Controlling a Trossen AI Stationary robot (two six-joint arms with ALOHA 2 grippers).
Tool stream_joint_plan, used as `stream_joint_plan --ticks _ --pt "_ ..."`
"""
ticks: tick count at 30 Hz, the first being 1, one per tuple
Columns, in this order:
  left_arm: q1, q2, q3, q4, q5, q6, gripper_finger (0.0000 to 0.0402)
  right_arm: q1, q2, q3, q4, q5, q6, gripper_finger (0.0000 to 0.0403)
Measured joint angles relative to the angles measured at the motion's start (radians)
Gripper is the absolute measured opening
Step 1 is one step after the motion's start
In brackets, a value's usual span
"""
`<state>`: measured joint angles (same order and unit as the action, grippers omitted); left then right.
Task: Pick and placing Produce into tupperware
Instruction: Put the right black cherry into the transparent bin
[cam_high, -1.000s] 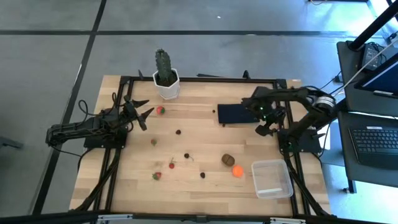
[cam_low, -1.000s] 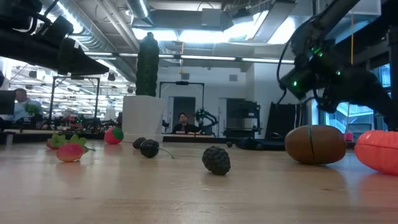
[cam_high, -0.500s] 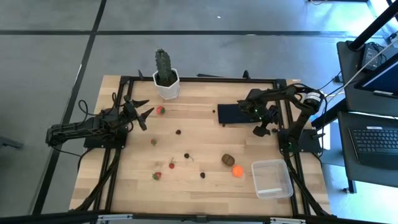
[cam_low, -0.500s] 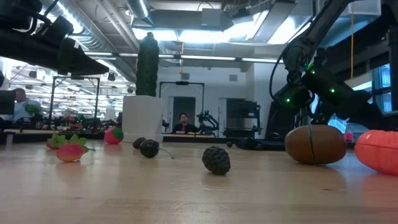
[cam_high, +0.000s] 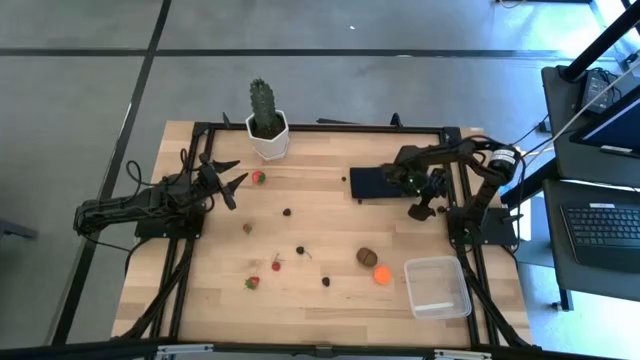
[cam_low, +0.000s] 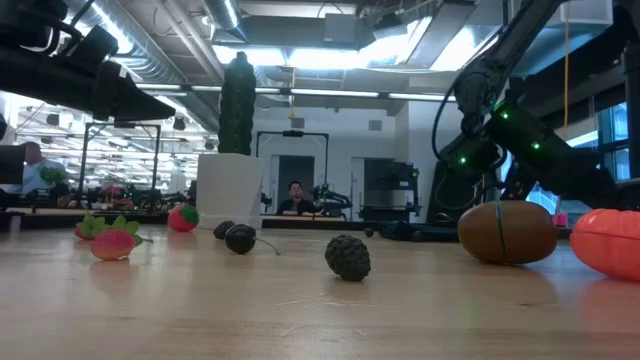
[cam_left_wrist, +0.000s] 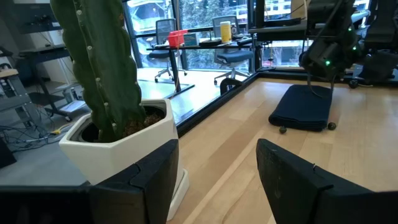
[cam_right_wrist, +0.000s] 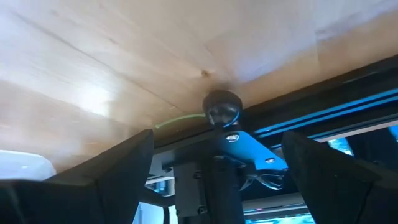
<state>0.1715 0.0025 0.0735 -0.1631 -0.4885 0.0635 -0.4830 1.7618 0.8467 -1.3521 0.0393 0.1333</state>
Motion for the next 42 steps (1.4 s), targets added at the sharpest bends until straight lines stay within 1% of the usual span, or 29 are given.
stream_joint_plan --ticks 7,13,25,30,42 --pt "0.0 0.0 0.0 0.0 0.0 0.002 0.0208 0.05 0.0 0.0 0.0 0.005 0.005 0.0354" --pt "0.0 0.0 0.0 0.0 0.0 0.002 0.0208 0.063 0.0 0.0 0.0 0.005 0.006 0.0354" --pt "0.0 0.0 0.0 0.0 0.0 0.001 0.0208 0.064 0.0 0.0 0.0 0.005 0.015 0.0354" --pt "0.0 0.0 0.0 0.0 0.0 0.0 0.0208 0.064 0.0 0.001 0.062 0.004 0.012 0.0354" --pt "0.0 0.0 0.0 0.0 0.0 0.0 0.0208 0.064 0.017 0.01 0.068 0.004 -0.004 0.0354"
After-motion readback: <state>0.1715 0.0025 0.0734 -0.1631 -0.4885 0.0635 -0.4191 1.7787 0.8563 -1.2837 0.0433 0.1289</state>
